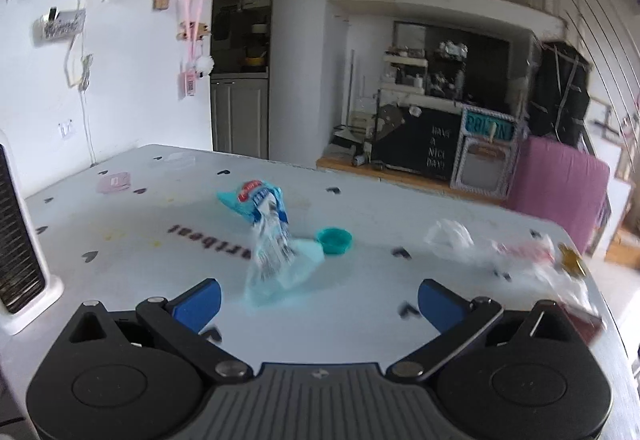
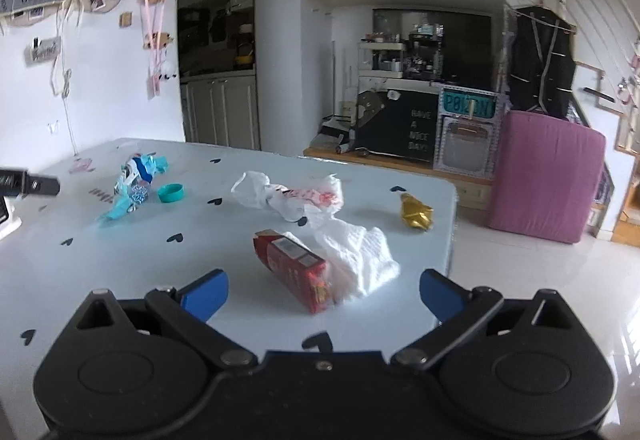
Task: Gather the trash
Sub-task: 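Move the left tool back toward the blue-and-white snack wrapper, then close the left tool on the blue-and-white snack wrapper, then lift the wrapper with the left tool while the right tool approaches the red cigarette pack, then carry the wrapper with the left tool while the right tool carries the red pack to the wastebasket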
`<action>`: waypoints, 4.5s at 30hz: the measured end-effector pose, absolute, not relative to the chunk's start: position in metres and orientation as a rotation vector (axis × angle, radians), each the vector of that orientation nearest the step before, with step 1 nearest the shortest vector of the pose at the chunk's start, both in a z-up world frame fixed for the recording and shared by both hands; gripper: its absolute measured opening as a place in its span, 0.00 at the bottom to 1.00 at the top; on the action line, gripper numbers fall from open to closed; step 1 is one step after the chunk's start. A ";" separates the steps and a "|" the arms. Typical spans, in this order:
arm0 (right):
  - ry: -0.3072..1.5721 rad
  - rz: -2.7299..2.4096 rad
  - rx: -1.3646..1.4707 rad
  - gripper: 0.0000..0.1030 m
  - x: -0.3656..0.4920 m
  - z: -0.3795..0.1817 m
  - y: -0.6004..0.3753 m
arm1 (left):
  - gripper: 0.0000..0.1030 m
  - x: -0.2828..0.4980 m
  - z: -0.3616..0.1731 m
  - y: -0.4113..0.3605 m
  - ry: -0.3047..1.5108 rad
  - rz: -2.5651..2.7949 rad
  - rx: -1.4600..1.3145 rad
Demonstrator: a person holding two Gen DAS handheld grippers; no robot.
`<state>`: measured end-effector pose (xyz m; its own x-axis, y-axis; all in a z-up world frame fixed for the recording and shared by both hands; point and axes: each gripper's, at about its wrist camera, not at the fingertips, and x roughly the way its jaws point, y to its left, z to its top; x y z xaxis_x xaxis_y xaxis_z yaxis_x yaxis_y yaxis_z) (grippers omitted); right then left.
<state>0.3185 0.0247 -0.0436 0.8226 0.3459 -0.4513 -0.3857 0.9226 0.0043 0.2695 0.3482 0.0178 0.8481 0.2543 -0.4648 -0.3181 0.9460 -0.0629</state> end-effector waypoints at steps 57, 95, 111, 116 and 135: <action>0.608 0.855 -0.260 0.51 0.185 -0.073 0.037 | 0.03 0.218 -0.042 0.333 0.642 0.335 -0.190; 0.544 0.598 0.018 0.53 0.178 -0.053 0.009 | 0.03 0.132 -0.001 0.214 0.538 0.254 -0.184; 0.470 0.381 0.089 0.53 0.148 -0.022 -0.114 | 0.03 0.135 0.032 0.085 0.470 0.004 -0.116; 0.481 0.293 0.120 0.53 0.142 -0.030 -0.164 | 0.03 0.142 0.024 0.035 0.494 -0.077 -0.092; 0.579 0.044 0.238 0.53 0.134 -0.093 -0.305 | 0.03 0.176 -0.050 -0.099 0.759 -0.349 -0.077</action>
<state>0.1342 -0.3048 -0.0928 0.8371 0.1074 -0.5364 0.0256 0.9718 0.2345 0.1762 -0.0986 -0.0501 0.6711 -0.3368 -0.6605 0.2820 0.9399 -0.1927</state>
